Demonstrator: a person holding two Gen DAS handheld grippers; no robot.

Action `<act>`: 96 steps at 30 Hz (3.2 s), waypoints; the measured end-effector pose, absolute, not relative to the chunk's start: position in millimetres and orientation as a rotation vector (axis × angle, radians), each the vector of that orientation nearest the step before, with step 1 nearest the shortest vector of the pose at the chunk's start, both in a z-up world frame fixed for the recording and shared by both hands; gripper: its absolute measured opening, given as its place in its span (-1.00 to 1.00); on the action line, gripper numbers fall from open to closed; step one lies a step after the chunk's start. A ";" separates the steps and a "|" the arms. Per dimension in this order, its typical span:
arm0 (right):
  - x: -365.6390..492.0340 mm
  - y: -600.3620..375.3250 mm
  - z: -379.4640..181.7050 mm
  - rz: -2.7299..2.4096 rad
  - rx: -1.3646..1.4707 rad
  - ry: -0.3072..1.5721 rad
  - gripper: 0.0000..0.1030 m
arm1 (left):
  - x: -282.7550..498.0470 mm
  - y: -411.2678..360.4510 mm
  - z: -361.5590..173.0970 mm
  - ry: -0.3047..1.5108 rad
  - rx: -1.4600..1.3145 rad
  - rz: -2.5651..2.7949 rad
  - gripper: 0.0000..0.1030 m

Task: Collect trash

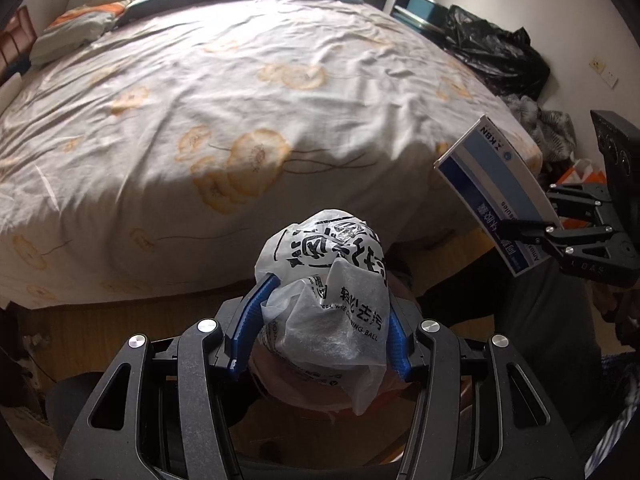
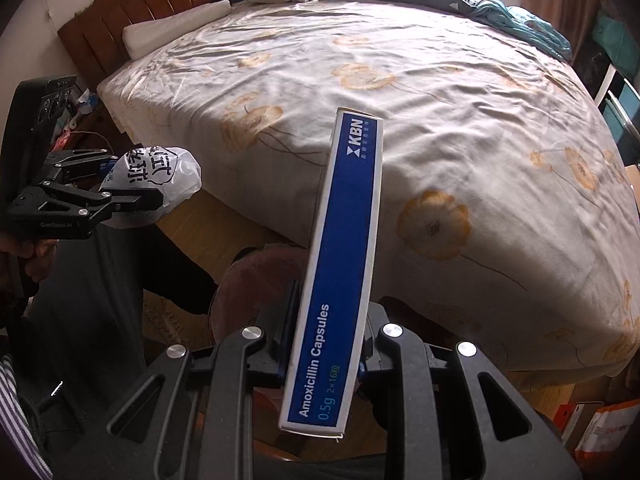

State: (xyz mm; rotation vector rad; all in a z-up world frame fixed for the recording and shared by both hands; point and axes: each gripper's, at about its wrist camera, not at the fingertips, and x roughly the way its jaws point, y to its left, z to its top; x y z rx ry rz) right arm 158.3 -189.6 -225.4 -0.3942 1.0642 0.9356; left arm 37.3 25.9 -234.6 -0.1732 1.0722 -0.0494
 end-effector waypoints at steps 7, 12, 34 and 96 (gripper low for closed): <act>161.1 -182.7 -258.8 0.941 -0.452 1.168 -0.57 | 43.6 19.9 -263.2 1.158 -0.156 -0.062 0.01; 168.2 -175.6 -285.8 0.942 -0.516 1.244 -0.57 | 51.7 14.8 -288.8 1.225 -0.132 -0.081 0.01; 176.6 -139.0 -423.9 1.029 -0.790 1.546 -0.57 | 99.3 -15.5 -455.9 1.565 -0.029 -0.206 0.01; 173.8 -146.1 -434.9 1.047 -0.818 1.583 0.91 | 100.5 6.0 -467.4 1.676 -0.066 -0.186 0.89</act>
